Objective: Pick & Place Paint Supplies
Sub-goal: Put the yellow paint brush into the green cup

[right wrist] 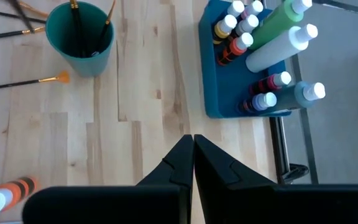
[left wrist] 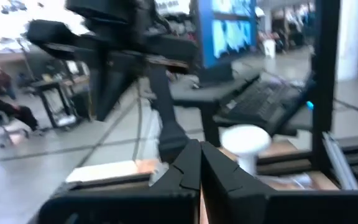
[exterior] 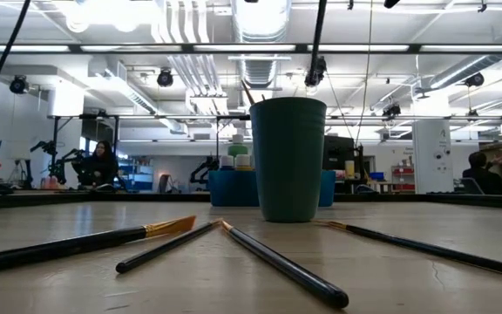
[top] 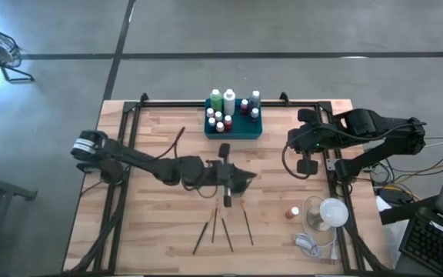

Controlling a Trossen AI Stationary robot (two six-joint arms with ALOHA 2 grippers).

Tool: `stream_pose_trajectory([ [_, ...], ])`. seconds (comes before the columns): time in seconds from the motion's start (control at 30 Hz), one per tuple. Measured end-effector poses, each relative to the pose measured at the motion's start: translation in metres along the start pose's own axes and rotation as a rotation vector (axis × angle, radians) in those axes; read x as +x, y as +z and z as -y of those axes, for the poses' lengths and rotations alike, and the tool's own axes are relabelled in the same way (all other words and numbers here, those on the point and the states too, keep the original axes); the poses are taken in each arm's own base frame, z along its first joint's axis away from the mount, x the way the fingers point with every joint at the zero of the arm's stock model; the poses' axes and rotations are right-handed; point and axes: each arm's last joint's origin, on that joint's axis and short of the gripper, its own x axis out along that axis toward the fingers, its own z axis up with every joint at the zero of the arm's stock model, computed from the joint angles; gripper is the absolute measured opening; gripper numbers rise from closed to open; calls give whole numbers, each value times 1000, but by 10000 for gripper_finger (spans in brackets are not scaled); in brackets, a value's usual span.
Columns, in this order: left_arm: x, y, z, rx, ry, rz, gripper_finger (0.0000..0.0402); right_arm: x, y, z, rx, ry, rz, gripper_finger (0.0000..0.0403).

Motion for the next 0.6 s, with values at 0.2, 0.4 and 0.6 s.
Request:
stream_pose_trajectory([
  [0.2,-19,1,-12,16,25,107,0,0,0,0,1,0,1,8],
  [0.4,-36,-17,-21,29,94,101,0,0,1,0,-23,-1,8,8],
  [0.6,-55,-15,-26,57,129,162,0,0,5,0,-21,-19,49,8],
])
